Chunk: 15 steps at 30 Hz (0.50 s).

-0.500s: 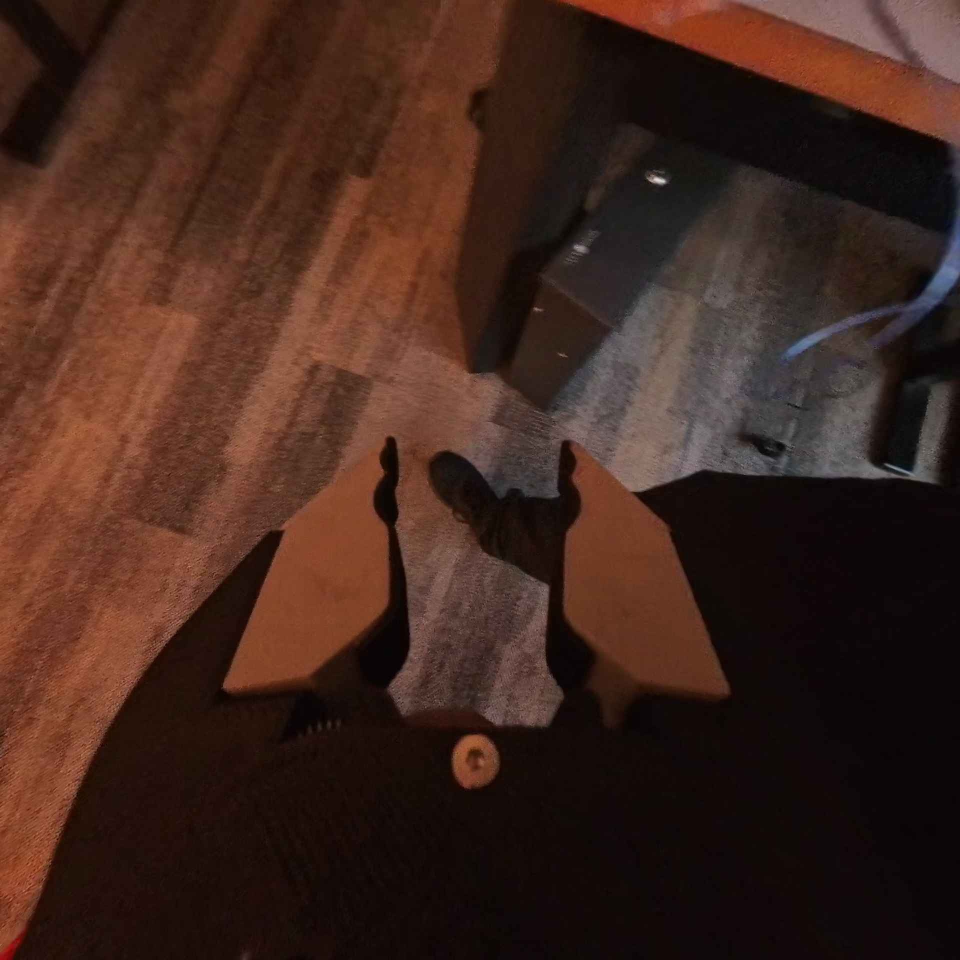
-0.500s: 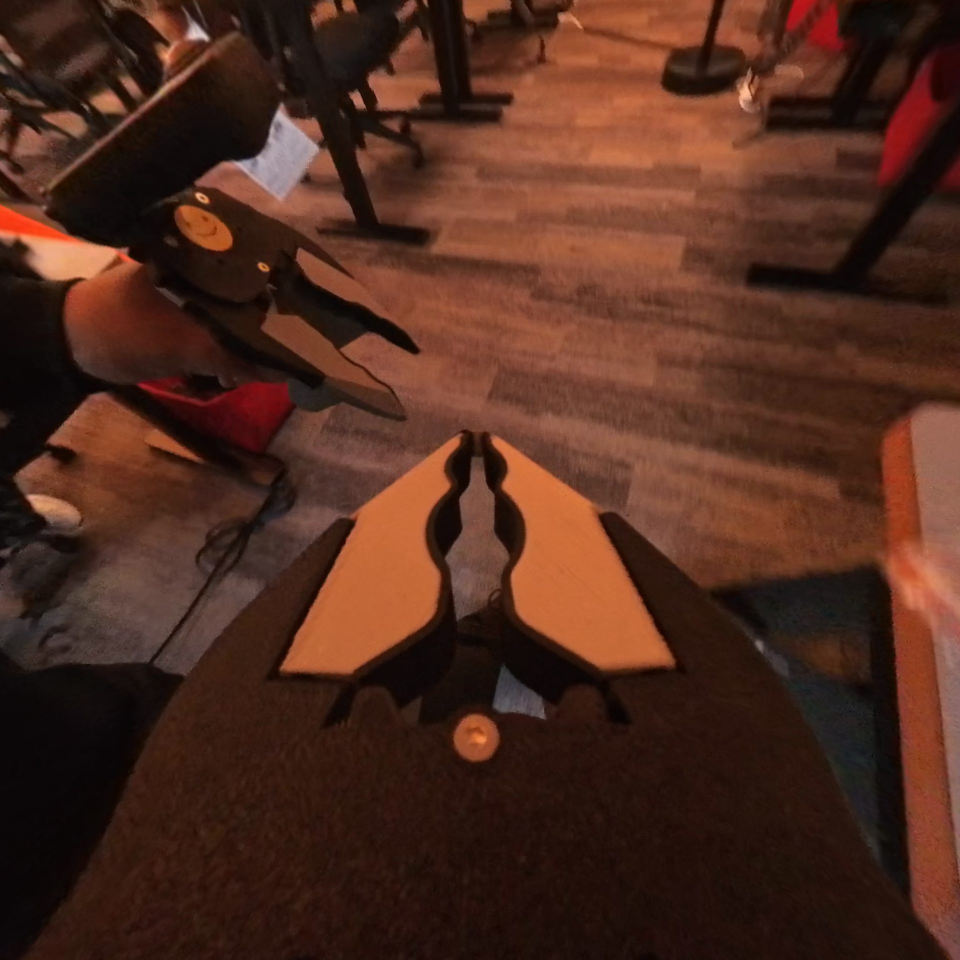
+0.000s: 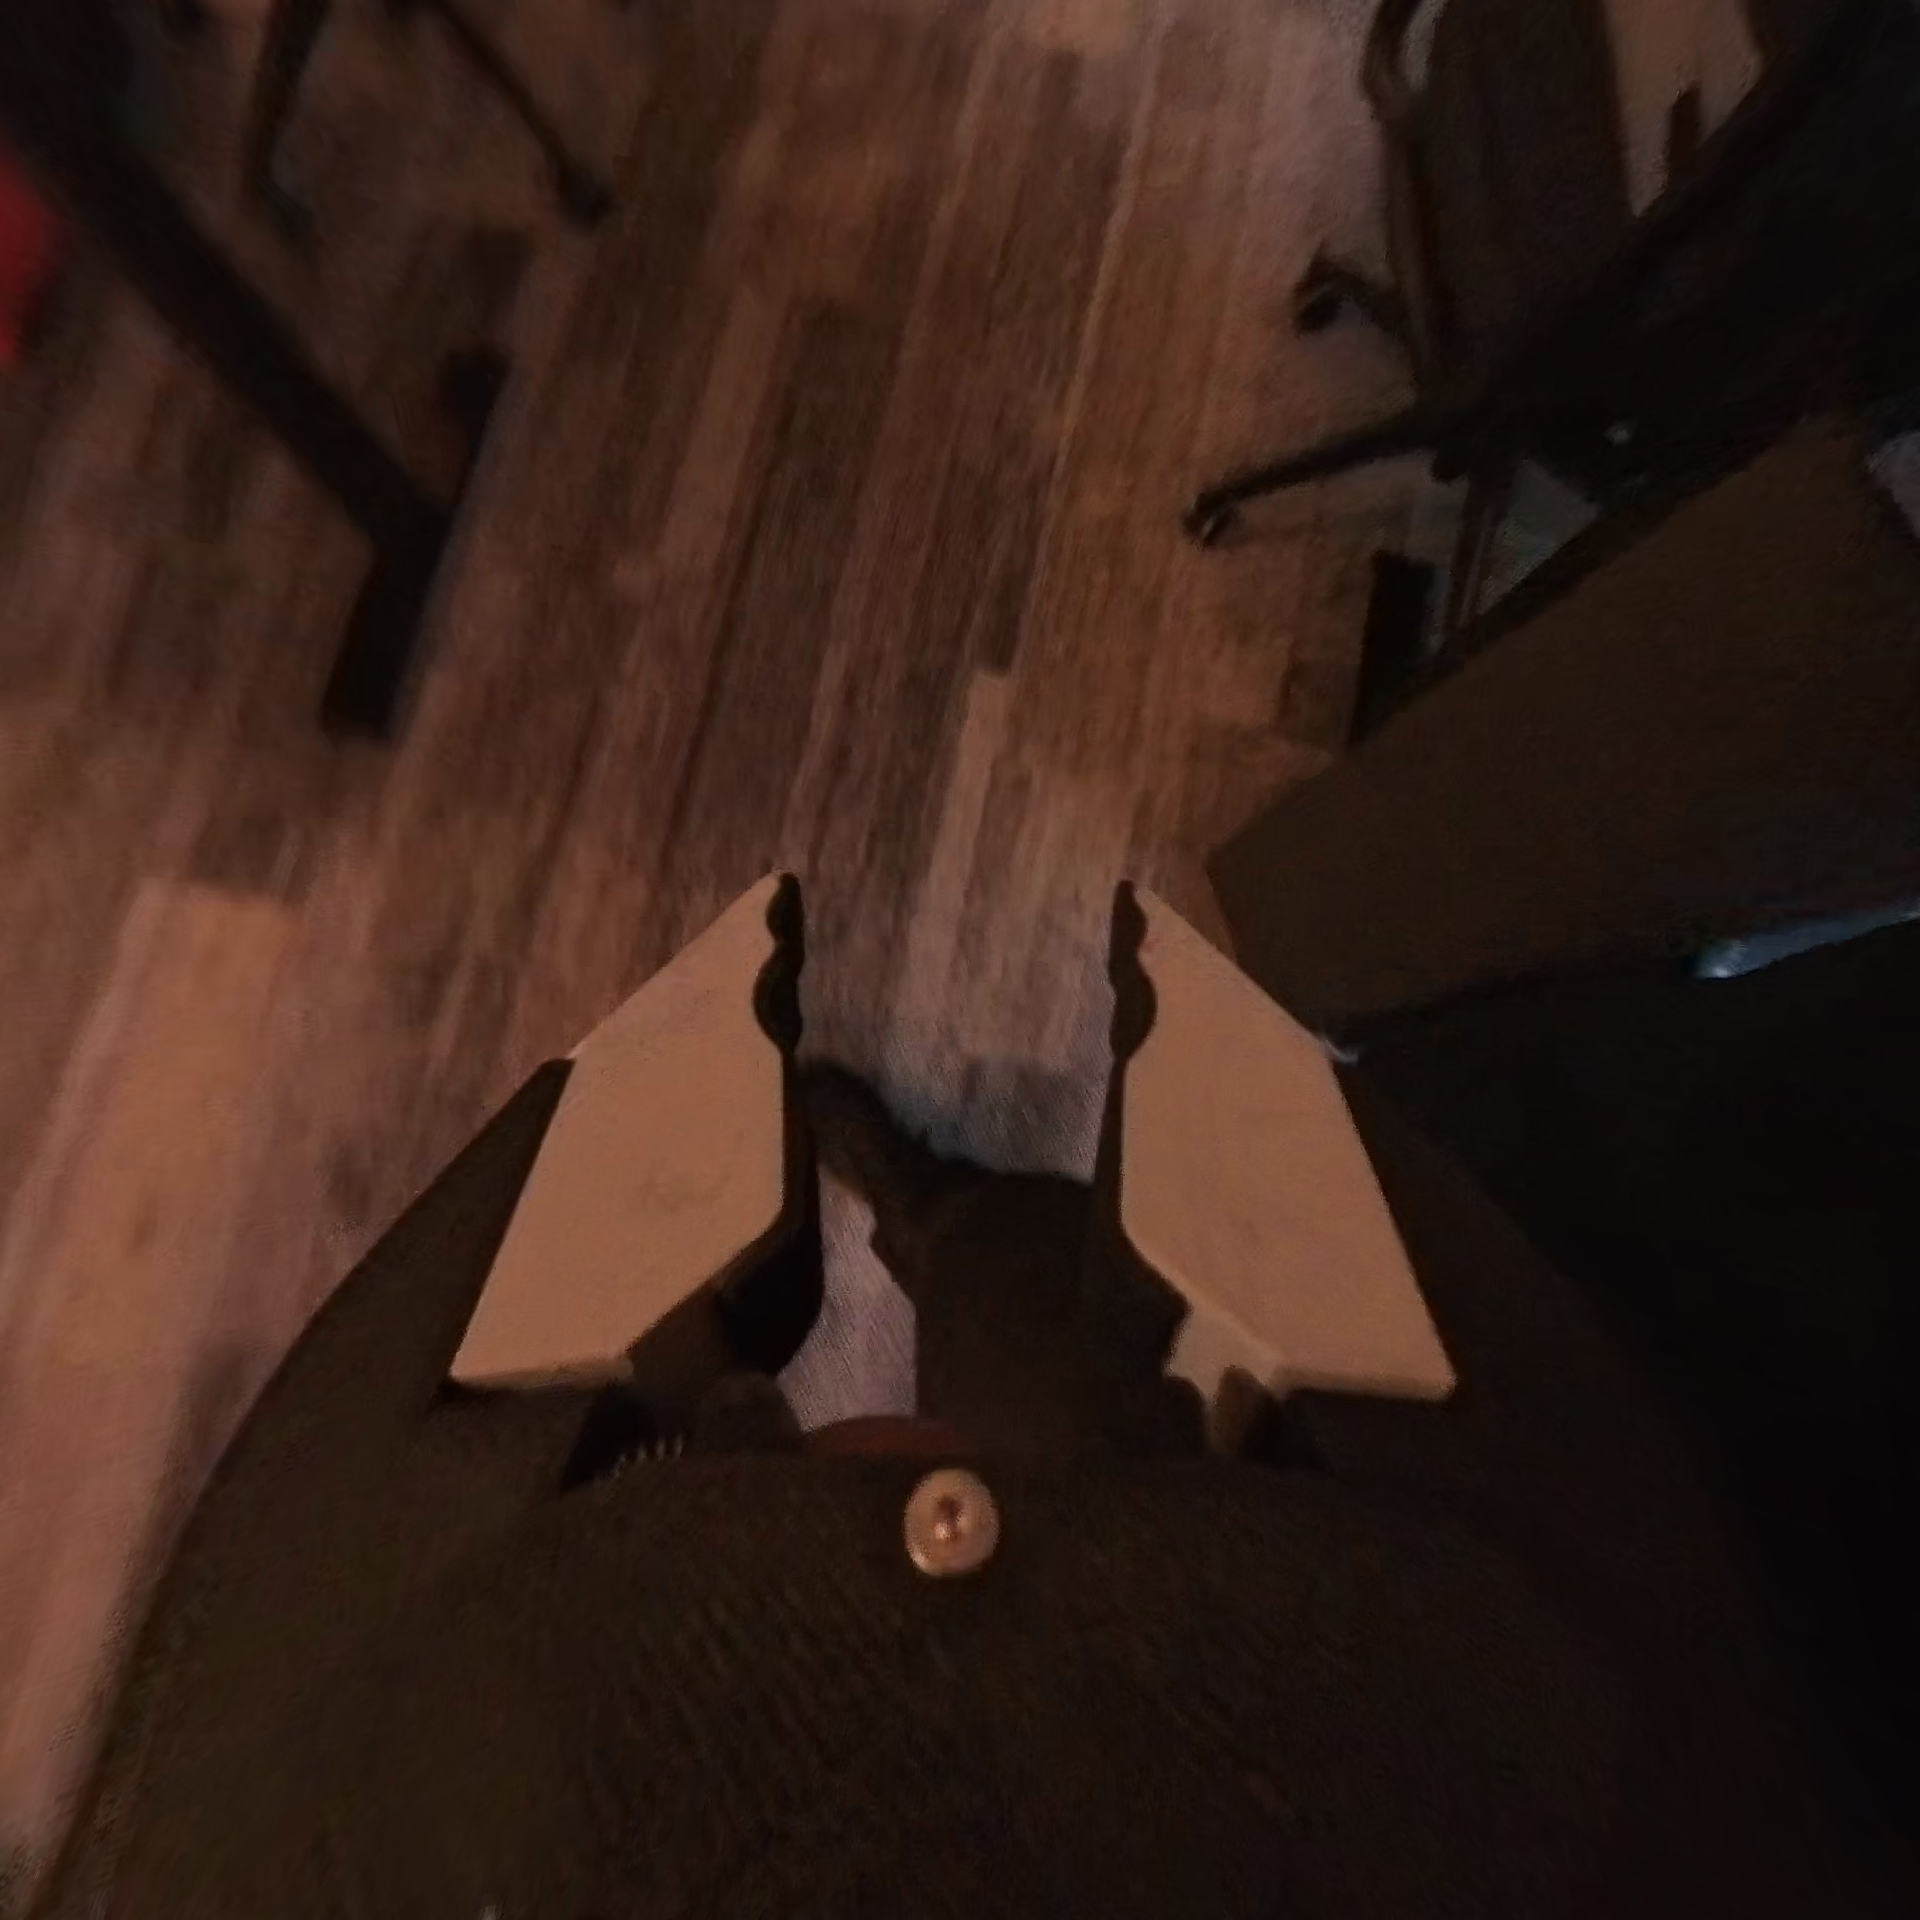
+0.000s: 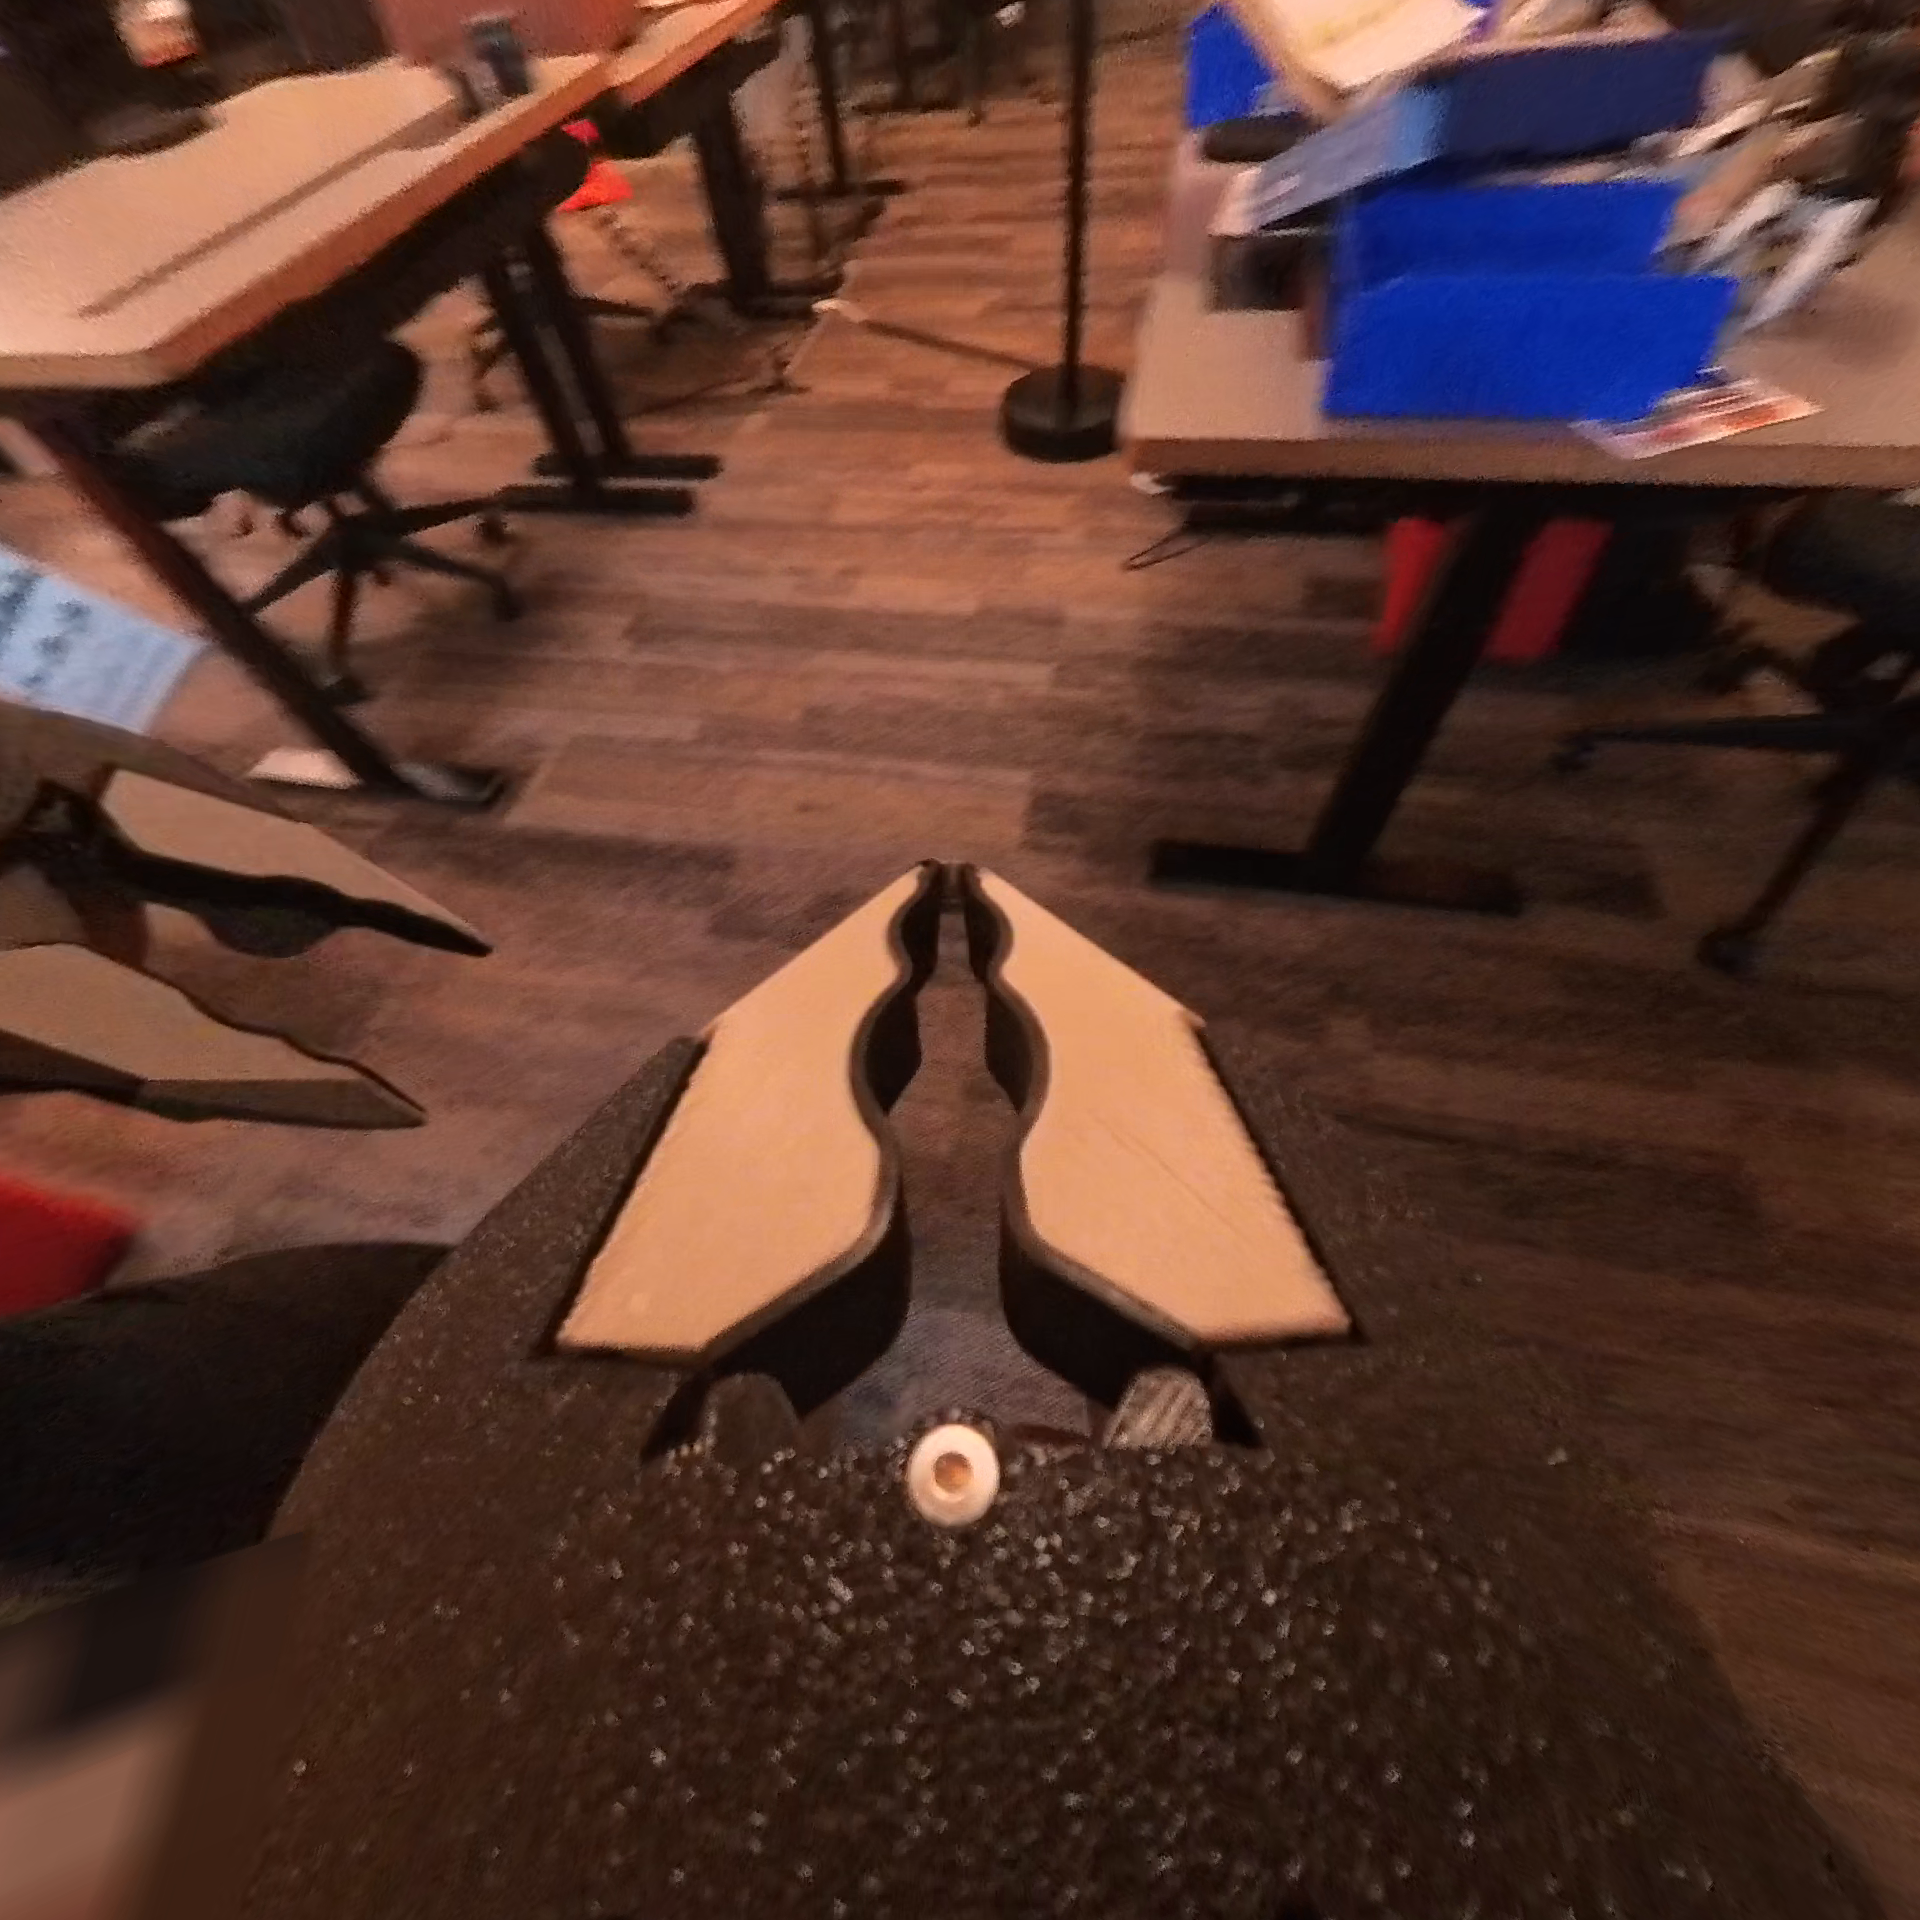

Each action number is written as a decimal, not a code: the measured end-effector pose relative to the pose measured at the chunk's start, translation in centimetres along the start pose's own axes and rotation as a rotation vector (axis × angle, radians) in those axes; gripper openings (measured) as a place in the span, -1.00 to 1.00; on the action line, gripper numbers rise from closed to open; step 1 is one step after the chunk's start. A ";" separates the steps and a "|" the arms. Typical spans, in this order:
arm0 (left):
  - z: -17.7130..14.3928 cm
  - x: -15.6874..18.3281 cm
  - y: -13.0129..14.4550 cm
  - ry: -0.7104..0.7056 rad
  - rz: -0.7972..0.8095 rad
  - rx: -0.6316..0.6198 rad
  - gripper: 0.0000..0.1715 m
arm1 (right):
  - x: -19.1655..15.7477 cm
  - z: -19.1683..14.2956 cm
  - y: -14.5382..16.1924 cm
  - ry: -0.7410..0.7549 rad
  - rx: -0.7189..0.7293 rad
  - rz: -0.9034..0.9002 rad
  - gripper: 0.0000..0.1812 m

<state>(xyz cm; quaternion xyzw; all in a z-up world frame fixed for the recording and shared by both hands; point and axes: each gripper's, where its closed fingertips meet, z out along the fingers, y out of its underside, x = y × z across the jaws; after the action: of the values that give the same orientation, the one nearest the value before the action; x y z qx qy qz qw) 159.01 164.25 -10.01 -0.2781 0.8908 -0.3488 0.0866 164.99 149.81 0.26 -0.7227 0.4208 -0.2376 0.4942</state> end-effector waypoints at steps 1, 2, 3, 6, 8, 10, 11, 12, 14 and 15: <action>3.4 -1.9 -3.6 0.048 0.071 0.033 -0.33 | 3.5 1.2 -0.5 0.055 0.007 0.001 -1.00; 6.6 -3.3 -7.4 0.100 0.147 0.061 -0.37 | 6.8 2.0 -0.9 0.109 0.011 0.007 -1.00; 9.6 -4.3 -11.0 0.159 0.224 0.072 -0.37 | 9.9 2.7 -1.1 0.151 0.003 0.030 -1.00; 16.7 -5.0 -22.0 0.308 0.430 0.007 -0.31 | 18.8 3.7 -0.6 0.236 -0.086 0.161 -1.00; 20.6 -4.7 -29.6 0.398 0.533 0.001 -0.33 | 25.3 3.7 -1.0 0.290 -0.103 0.213 -0.99; 25.8 -5.0 -36.7 0.448 0.625 0.019 -0.34 | 32.8 3.9 -1.6 0.353 -0.055 0.225 -1.00; 28.8 -5.1 -40.2 0.457 0.665 0.046 -0.34 | 36.9 4.2 -1.7 0.384 -0.033 0.233 -1.00; 31.9 -5.2 -43.5 0.465 0.694 0.071 -0.34 | 41.2 4.6 -1.8 0.409 -0.001 0.243 -1.00; 38.3 -5.2 -49.7 0.455 0.708 0.076 -0.34 | 49.9 4.8 -3.0 0.448 0.077 0.252 -1.00; 41.2 -4.9 -52.5 0.472 0.691 0.056 -0.34 | 54.3 4.5 -3.8 0.465 0.104 0.254 -1.00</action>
<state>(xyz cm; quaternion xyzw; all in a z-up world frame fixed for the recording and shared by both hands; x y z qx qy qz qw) 200.22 111.75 -5.60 0.1268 0.9173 -0.3775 -0.0004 198.80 106.93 -2.05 -0.5638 0.5975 -0.3547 0.4465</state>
